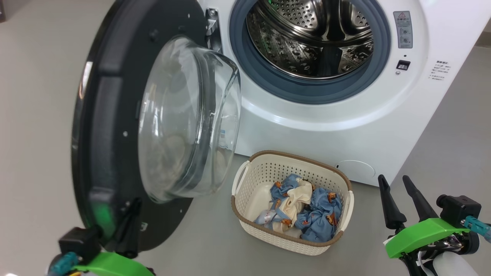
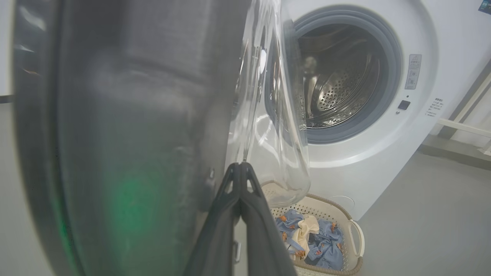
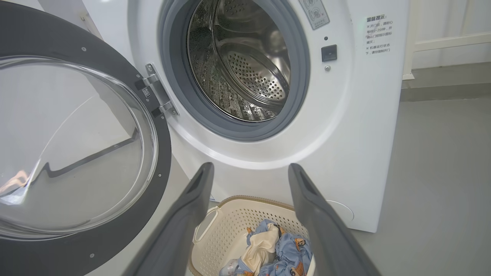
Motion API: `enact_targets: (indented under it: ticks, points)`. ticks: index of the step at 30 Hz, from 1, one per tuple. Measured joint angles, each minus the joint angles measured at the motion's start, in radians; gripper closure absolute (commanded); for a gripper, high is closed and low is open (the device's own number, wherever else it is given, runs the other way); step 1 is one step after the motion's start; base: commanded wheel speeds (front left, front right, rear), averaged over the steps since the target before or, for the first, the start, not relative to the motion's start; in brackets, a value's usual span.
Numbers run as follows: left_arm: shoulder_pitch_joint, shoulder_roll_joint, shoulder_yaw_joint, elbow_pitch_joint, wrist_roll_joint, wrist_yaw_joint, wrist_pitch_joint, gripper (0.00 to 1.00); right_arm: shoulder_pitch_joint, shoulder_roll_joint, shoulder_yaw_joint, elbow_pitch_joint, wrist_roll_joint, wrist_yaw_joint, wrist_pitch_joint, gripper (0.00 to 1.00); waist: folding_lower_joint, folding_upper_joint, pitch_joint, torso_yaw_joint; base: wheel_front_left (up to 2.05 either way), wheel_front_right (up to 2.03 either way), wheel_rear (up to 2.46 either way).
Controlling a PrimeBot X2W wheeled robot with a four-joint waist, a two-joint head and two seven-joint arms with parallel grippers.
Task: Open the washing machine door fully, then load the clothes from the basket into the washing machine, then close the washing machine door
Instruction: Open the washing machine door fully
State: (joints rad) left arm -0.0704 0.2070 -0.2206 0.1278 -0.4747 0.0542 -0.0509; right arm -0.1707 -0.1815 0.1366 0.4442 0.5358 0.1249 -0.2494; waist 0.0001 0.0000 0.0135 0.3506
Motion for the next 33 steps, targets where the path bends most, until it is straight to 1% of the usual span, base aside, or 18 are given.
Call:
enact_targets:
  ticks: [9, 21, 33]
  points:
    - [-0.035, 0.044, 0.051, 0.069, -0.037, -0.001, 0.017, 1.0, -0.001, 0.0, -0.004, -0.002, 0.0, 0.0, 0.0, 0.0, -0.0001, 0.0, 0.016, 0.016, 0.0, 0.0, 0.0]
    - [-0.187, 0.111, 0.106, 0.21, -0.06, -0.02, 0.017, 1.0, -0.027, -0.001, -0.005, -0.011, -0.001, 0.0, 0.0, 0.0, 0.0, 0.0, 0.077, 0.047, 0.0, 0.0, 0.0]
    - [-0.364, 0.162, 0.117, 0.433, -0.061, -0.064, 0.022, 1.0, -0.064, -0.003, -0.01, -0.012, -0.002, 0.0, 0.0, 0.0, 0.0, 0.0, 0.135, 0.066, 0.0, 0.0, 0.0]
